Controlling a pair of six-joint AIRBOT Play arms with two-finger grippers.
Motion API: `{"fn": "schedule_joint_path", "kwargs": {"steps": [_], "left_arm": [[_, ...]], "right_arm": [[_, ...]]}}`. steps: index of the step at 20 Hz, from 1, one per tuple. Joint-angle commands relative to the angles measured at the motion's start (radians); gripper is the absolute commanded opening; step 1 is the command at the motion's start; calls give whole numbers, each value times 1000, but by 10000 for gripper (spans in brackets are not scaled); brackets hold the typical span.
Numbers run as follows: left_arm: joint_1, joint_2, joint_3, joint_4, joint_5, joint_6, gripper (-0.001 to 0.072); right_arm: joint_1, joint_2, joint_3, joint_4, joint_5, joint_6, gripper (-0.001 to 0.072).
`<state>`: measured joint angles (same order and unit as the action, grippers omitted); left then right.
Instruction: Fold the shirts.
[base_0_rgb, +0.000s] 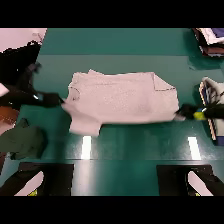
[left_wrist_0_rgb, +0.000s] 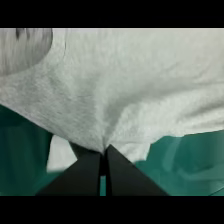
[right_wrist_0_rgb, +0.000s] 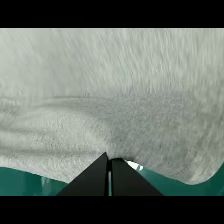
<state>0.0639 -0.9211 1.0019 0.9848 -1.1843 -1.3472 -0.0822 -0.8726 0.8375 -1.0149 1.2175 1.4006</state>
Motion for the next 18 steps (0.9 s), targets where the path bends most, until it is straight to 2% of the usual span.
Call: {"fn": "schedule_joint_path", "kwargs": {"steps": [1, 5, 8, 11, 14, 18], "left_arm": [[0, 114, 288, 6, -61, -15, 26], [0, 145, 721, 2, -102, -79, 26], [0, 144, 1006, 2, -109, -122, 25], [0, 146, 1170, -11, -89, -124, 25], [0, 139, 1165, -20, -99, -128, 25], [0, 98, 889, -13, -135, -130, 25]], "right_arm": [[-21, 97, 312, -8, 13, 0, 12], [-120, 182, 649, -9, 16, -24, 12], [-217, 230, 812, -9, 39, -41, 12], [-319, 227, 948, -8, 111, -40, 12], [-370, 126, 1125, -6, 241, -19, 11], [-309, -88, 1248, -6, 428, 60, 11]]}}
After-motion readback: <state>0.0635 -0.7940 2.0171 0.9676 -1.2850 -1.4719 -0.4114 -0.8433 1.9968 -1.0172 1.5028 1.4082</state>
